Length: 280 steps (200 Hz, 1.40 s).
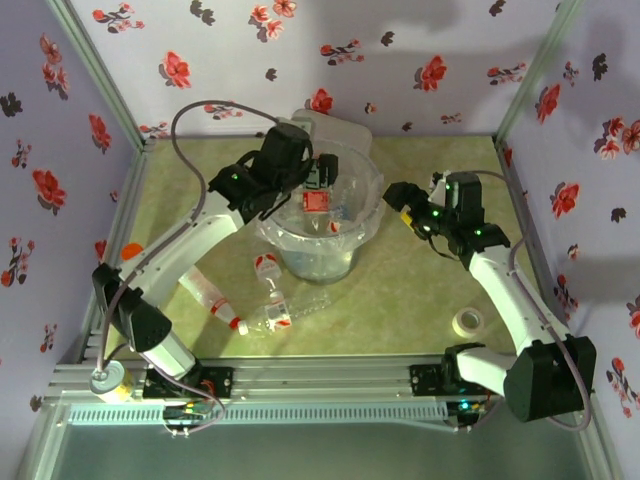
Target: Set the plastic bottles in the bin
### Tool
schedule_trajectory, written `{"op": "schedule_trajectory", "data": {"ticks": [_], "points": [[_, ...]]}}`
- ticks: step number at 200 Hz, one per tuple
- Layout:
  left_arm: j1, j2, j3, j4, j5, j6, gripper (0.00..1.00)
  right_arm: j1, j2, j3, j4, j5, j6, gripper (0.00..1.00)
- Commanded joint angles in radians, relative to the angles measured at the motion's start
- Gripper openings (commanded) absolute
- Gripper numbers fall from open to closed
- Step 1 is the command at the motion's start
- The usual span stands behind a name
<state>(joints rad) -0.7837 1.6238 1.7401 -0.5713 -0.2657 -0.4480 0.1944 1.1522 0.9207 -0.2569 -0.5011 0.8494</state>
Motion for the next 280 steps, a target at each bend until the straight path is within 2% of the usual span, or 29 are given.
{"op": "schedule_trajectory", "data": {"ticks": [1, 21, 32, 86, 150, 203, 215, 252, 280], "points": [[-0.006, 0.007, 0.043, -0.009, -0.003, 0.023, 0.74, 0.006, 0.005, -0.003, 0.028, -0.003, 0.003, 0.90], [-0.006, 0.033, 0.037, -0.006, -0.003, 0.015, 0.58, 0.006, 0.006, -0.003, 0.027, -0.003, 0.003, 0.90], [-0.006, 0.048, 0.033, -0.015, 0.000, 0.006, 0.52, 0.006, 0.005, -0.002, 0.024, -0.002, 0.001, 0.90], [-0.017, 0.069, -0.097, 0.000, 0.051, -0.065, 0.42, 0.007, 0.005, 0.001, 0.013, 0.004, -0.010, 0.90], [-0.023, 0.109, -0.243, 0.021, 0.095, -0.131, 0.41, 0.006, 0.000, -0.006, 0.018, 0.001, -0.004, 0.90], [-0.025, 0.039, -0.199, 0.003, 0.085, -0.090, 0.41, 0.006, -0.003, -0.009, 0.021, 0.004, -0.001, 0.90], [-0.025, 0.018, -0.160, -0.012, 0.083, -0.069, 0.44, 0.006, -0.003, -0.010, 0.024, 0.004, 0.001, 0.90], [-0.025, -0.074, -0.071, -0.033, 0.045, -0.001, 0.64, 0.005, -0.003, -0.008, 0.024, 0.005, 0.000, 0.90], [-0.023, -0.184, -0.084, -0.018, -0.094, 0.019, 0.75, 0.005, 0.001, -0.010, 0.025, 0.006, -0.003, 0.90]]}}
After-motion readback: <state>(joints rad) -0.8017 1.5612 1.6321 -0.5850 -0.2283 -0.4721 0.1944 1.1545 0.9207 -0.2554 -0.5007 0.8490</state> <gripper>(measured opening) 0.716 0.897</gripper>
